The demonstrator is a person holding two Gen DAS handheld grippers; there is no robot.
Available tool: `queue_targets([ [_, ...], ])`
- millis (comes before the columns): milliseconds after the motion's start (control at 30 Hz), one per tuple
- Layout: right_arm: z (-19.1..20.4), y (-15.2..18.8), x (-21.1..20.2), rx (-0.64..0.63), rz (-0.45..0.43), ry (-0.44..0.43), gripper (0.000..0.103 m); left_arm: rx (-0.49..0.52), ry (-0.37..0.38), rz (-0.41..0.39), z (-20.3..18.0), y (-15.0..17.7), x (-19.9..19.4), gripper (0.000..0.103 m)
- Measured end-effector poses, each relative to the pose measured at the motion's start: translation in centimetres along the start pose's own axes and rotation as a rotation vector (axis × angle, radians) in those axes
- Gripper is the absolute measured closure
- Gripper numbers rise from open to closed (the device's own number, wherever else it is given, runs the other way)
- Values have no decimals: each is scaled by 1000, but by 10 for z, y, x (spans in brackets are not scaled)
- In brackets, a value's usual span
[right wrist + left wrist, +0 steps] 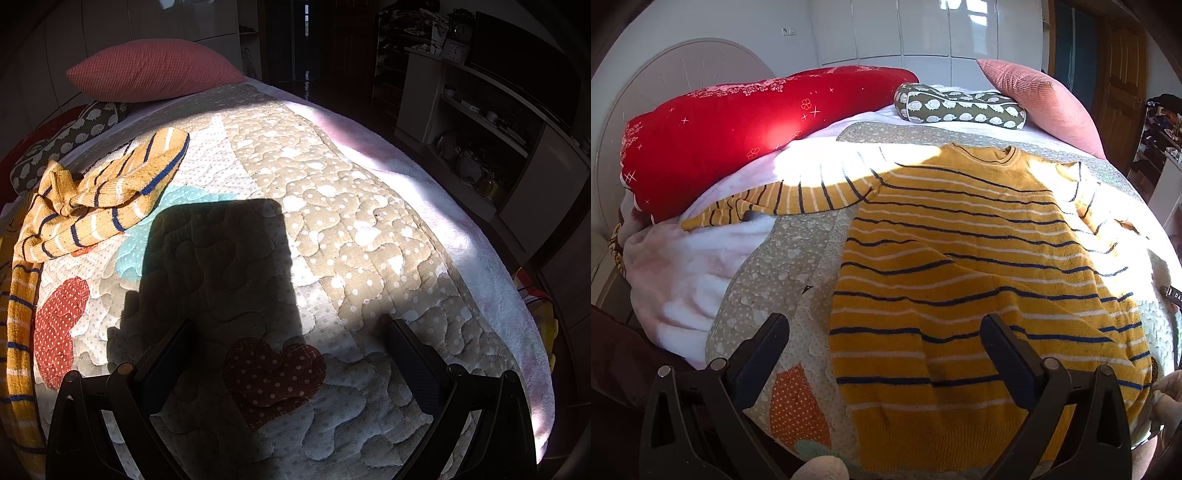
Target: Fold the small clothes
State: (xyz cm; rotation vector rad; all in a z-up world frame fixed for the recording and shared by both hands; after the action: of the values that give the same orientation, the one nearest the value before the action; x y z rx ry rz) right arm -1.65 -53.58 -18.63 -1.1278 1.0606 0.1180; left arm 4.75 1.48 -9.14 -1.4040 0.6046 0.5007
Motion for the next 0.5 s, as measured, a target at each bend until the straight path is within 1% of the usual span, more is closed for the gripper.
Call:
queue_targets([
  [67,0,0,0,0,0,0,0,0,15,3,-4,2,1,0],
  [200,0,0,0,0,0,0,0,22,16,-3,-15,2,4,0],
  [367,0,0,0,0,0,0,0,63,63,29,-47,9,14,0],
  [500,1,0,0,-7,0,8,0,111,80,36,-69,14,26,0],
])
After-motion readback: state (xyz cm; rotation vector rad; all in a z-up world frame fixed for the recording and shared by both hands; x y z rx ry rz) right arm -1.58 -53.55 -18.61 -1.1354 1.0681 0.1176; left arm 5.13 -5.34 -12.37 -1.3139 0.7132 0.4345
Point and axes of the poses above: each gripper's, at about its wrist camera, not at the fingertips, and x roughly the way its jaws point, z to its left, y to its underside, the point moved 10 cm from there along x, roughly the way its jaws point, and after that the axes turned 8 degrees about -z, right-handed, at the moved point
